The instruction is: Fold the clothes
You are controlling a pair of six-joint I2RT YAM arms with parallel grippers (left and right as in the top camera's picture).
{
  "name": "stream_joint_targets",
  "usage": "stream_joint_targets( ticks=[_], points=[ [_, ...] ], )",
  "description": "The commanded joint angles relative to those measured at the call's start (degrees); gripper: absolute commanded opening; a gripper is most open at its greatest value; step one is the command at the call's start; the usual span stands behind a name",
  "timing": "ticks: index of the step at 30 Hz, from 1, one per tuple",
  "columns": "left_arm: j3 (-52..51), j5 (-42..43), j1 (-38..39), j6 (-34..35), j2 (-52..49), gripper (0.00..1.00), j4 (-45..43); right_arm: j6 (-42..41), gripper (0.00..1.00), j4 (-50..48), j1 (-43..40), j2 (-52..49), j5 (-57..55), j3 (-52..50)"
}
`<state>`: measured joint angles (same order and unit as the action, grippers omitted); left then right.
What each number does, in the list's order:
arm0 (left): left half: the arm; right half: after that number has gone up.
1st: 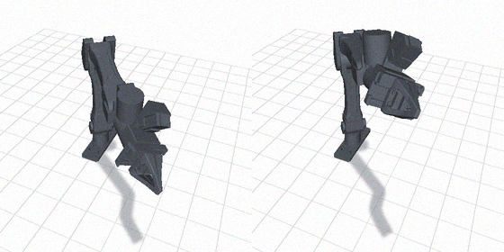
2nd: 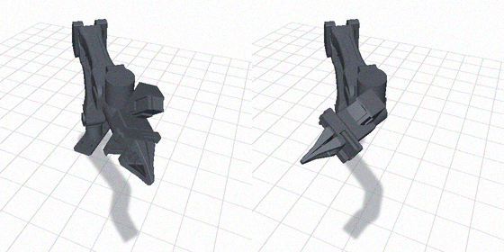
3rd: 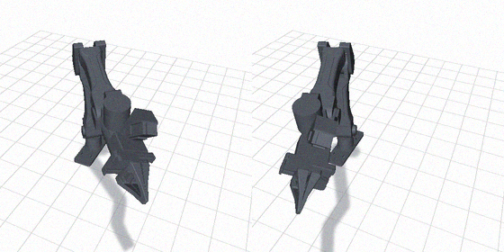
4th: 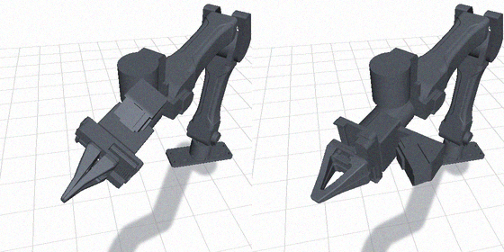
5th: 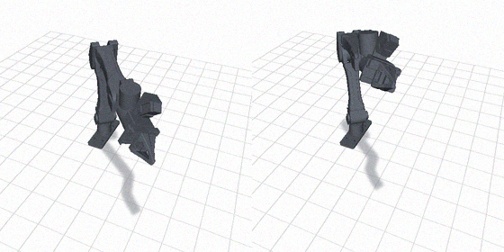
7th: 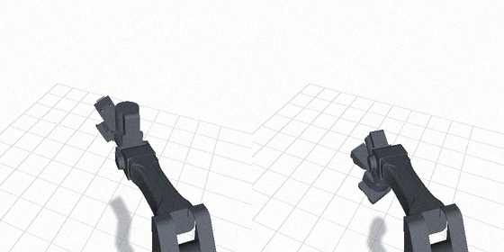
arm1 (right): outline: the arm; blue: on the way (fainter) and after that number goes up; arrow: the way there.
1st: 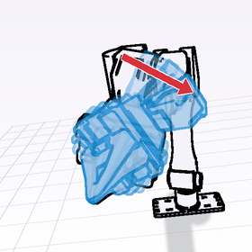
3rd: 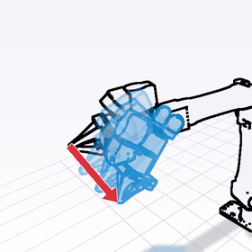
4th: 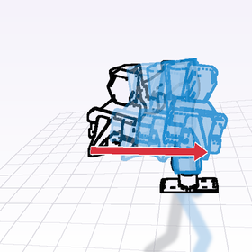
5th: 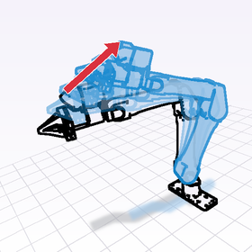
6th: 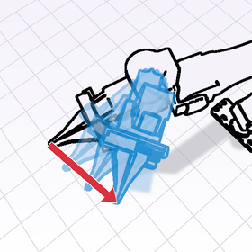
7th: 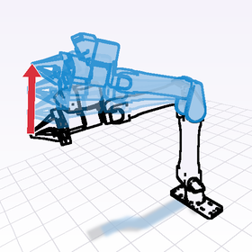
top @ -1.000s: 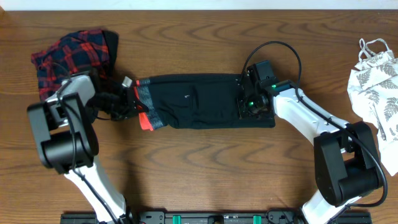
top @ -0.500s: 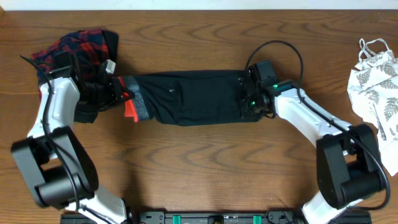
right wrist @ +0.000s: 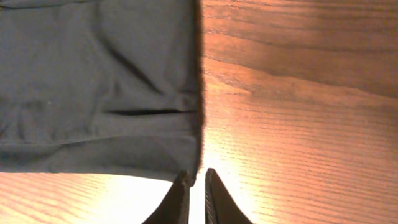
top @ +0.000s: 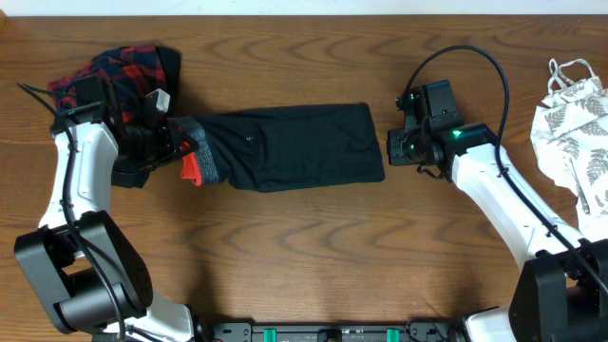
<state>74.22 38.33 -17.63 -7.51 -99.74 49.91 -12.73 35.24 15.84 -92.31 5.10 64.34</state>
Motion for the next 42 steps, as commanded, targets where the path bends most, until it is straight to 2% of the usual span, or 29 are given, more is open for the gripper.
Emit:
stream_joint_targets(
  ticks=[1,7,11,19,24,28,32,35,37,39,40,42],
  points=[
    [-0.5,-0.9,-0.3,0.1,0.7,0.06,0.2,2.7,0.06,-0.9,1.2,0.0,4.4,0.2],
    [-0.6,-0.8,1.1,-0.3,0.7,0.06,-0.5,4.4,0.08,-4.6,4.7,-1.0,2.8,0.1],
    [-0.6,-1.1,3.1,-0.8,0.7,0.06,-1.2,4.5,0.08,-7.7,5.6,-5.1,2.8,0.1],
    [-0.6,-10.3,4.2,0.8,0.7,0.11,-2.1,4.5,0.06,-19.8,5.6,-14.9,7.5,0.1],
    [-0.6,-11.0,4.2,0.9,0.7,0.12,-2.3,4.5,0.06,-26.5,6.4,-18.9,10.8,0.1],
    [-0.6,-11.0,4.2,0.9,0.7,0.13,-2.3,4.7,0.06,-28.0,6.8,-21.2,10.5,0.1],
    [-0.6,-11.0,4.2,0.9,0.7,0.15,-2.2,4.7,0.05,-25.4,6.7,-22.3,7.2,0.1],
    [-0.6,-11.0,4.2,0.9,0.7,0.28,-2.2,4.7,0.03,-21.9,6.6,-22.3,2.8,0.1],
    [-0.6,-11.0,4.2,0.9,0.7,0.54,-2.1,4.7,0.02,-19.4,6.5,-22.3,0.7,0.1],
    [-0.6,-11.0,4.2,0.9,0.7,0.75,-1.8,4.7,0.01,-17.3,6.4,-22.3,-0.6,0.1],
    [-0.6,-11.0,4.2,0.9,0.7,0.8,-1.7,4.7,0.01,-16.4,6.3,-22.3,-1.2,0.1],
    [-0.7,-11.0,4.2,0.9,0.7,0.84,-1.5,4.6,0.01,-14.5,6.2,-22.3,-2.4,0.1]
  ],
)
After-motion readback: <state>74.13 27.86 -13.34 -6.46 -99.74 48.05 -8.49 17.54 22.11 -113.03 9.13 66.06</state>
